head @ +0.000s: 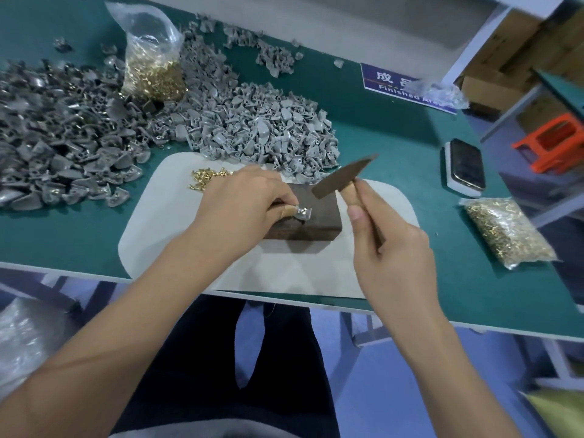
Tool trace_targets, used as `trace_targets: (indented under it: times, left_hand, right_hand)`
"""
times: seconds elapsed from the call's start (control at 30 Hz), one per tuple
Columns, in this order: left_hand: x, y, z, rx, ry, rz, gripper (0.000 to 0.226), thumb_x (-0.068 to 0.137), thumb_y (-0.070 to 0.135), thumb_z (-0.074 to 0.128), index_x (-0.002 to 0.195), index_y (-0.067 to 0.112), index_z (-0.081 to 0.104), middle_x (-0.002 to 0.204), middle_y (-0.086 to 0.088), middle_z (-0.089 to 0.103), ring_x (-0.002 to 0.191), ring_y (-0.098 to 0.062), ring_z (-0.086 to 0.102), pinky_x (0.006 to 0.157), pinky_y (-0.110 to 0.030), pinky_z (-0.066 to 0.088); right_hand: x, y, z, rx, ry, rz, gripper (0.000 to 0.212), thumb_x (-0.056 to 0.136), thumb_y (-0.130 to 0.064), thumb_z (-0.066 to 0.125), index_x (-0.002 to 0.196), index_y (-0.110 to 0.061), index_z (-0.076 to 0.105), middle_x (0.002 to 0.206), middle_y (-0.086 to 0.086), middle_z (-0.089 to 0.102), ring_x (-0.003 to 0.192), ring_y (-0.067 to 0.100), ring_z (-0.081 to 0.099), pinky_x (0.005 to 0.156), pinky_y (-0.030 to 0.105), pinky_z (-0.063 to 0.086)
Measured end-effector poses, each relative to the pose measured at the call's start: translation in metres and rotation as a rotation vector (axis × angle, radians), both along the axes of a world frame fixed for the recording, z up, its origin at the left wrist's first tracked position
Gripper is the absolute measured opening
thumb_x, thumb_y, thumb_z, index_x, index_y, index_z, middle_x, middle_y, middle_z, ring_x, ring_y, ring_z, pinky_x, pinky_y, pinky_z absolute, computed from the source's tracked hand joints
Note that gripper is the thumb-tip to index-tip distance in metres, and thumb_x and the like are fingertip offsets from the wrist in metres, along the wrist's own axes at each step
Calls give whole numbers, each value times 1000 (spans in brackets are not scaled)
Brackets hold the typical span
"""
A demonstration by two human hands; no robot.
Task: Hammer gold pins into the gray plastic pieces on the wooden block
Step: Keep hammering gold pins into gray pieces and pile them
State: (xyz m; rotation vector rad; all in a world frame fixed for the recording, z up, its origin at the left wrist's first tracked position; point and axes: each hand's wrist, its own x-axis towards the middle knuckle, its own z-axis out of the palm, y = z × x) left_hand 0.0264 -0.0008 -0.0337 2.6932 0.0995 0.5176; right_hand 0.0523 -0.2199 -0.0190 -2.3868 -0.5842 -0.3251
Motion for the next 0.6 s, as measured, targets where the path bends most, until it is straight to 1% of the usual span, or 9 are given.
trace_targets:
  times: [0.07, 0.13, 0.2, 0.3, 0.4, 0.43, 0.5, 0.53, 0.6]
  left_hand:
    - [0, 0, -1, -7, 2, 1, 13, 91, 49, 67, 100, 42, 76, 98, 18, 68, 105, -12, 58, 70, -29, 40]
    - [-1, 0, -1, -13, 2, -1, 13, 91, 48, 68, 100, 43, 76, 98, 18, 68, 105, -12, 58, 71, -30, 41]
    - [-1, 0, -1, -20, -7, -2, 12, 91, 48, 69, 98, 43, 77, 96, 18, 68, 103, -13, 58, 69, -30, 39]
    - [-2, -1, -1, -22, -25, 3, 11, 90, 48, 70, 96, 43, 77, 93, 18, 68, 101, -13, 59, 66, -29, 33]
    - [-2, -1, -1, -14, -29, 2, 10, 90, 48, 70, 95, 43, 77, 92, 18, 69, 100, -13, 58, 64, -29, 32]
    - [-3, 0, 0, -16, -32, 0, 10, 89, 49, 70, 95, 42, 77, 92, 18, 69, 100, -13, 58, 64, -29, 32]
    - [-3, 0, -1, -21, -31, 0, 11, 89, 50, 70, 95, 43, 76, 93, 19, 68, 101, -11, 58, 63, -28, 30]
    - [-4, 0, -1, -24, -28, 1, 12, 89, 50, 69, 95, 43, 76, 93, 20, 68, 100, -10, 57, 63, -28, 28]
    - [-4, -1, -2, -37, -22, 1, 12, 90, 50, 69, 96, 42, 76, 92, 22, 67, 99, -9, 56, 63, -29, 27]
  right_hand:
    - [-3, 2, -1, 8, 10, 18, 39, 104, -46, 42, 142, -45, 49, 116, -16, 70, 94, 16, 67, 74, 39, 56]
    - [-4, 2, -2, -79, 63, 52, 36, 105, -43, 44, 141, -49, 48, 107, -11, 75, 92, 23, 67, 74, 43, 57]
    - [-2, -1, 0, -120, 24, 39, 35, 103, -47, 42, 137, -55, 42, 97, -14, 73, 81, 18, 63, 69, 40, 56]
    - [-1, -2, 4, 43, -20, -4, 38, 102, -50, 41, 139, -50, 41, 98, -21, 67, 73, 8, 58, 64, 33, 51]
    - [-2, 0, -1, -21, 41, 26, 37, 103, -47, 44, 141, -50, 45, 108, -19, 73, 87, 10, 66, 73, 35, 55]
    - [1, 0, -2, -50, 82, 42, 34, 104, -46, 46, 138, -52, 48, 113, -26, 70, 93, 6, 66, 75, 35, 56]
    - [10, -5, -1, -106, 81, 20, 30, 103, -49, 47, 132, -59, 48, 117, -42, 57, 97, -5, 58, 68, 26, 52]
    - [16, -7, -1, -130, 47, -29, 31, 102, -51, 45, 131, -61, 45, 115, -41, 57, 96, -5, 55, 63, 23, 46]
    - [29, -12, -7, -178, 6, -161, 34, 102, -46, 44, 134, -57, 47, 107, -17, 68, 90, 8, 57, 62, 28, 37]
